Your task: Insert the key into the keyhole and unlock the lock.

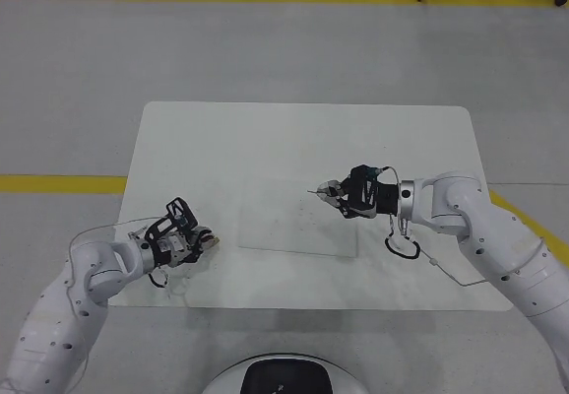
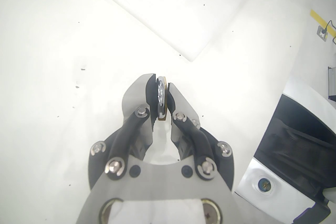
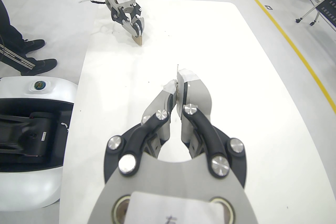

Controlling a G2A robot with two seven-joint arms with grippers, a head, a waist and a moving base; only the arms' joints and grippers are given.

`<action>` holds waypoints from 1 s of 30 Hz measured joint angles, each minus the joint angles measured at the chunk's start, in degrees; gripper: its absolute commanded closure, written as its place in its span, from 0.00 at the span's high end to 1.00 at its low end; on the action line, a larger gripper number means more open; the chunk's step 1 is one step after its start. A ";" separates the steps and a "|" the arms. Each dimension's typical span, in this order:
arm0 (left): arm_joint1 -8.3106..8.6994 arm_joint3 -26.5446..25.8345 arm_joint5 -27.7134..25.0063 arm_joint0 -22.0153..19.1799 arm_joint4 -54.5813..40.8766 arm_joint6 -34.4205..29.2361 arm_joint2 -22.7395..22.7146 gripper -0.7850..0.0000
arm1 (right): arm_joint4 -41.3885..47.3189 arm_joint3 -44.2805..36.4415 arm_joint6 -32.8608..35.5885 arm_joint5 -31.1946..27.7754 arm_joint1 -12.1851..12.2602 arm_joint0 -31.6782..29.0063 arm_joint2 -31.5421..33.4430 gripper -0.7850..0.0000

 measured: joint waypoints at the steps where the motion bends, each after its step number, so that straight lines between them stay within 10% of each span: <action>1: 0.08 -0.01 -0.13 0.12 -0.92 0.00 -0.28 0.00 | 0.00 0.00 0.00 0.00 0.00 0.00 0.00 0.00; 9: 0.53 -0.91 1.05 1.05 -5.04 -0.94 -1.73 0.00 | 0.00 0.00 0.00 0.00 0.00 0.00 0.00 0.00; 19: -1.28 4.71 15.56 -5.45 -9.53 -1.04 4.15 0.00 | 0.00 0.00 0.00 0.00 0.00 0.00 0.00 0.00; 30: -1.72 3.80 16.16 -7.21 -7.48 -1.48 7.39 0.09 | 0.00 0.00 0.00 0.00 0.00 0.00 0.00 0.00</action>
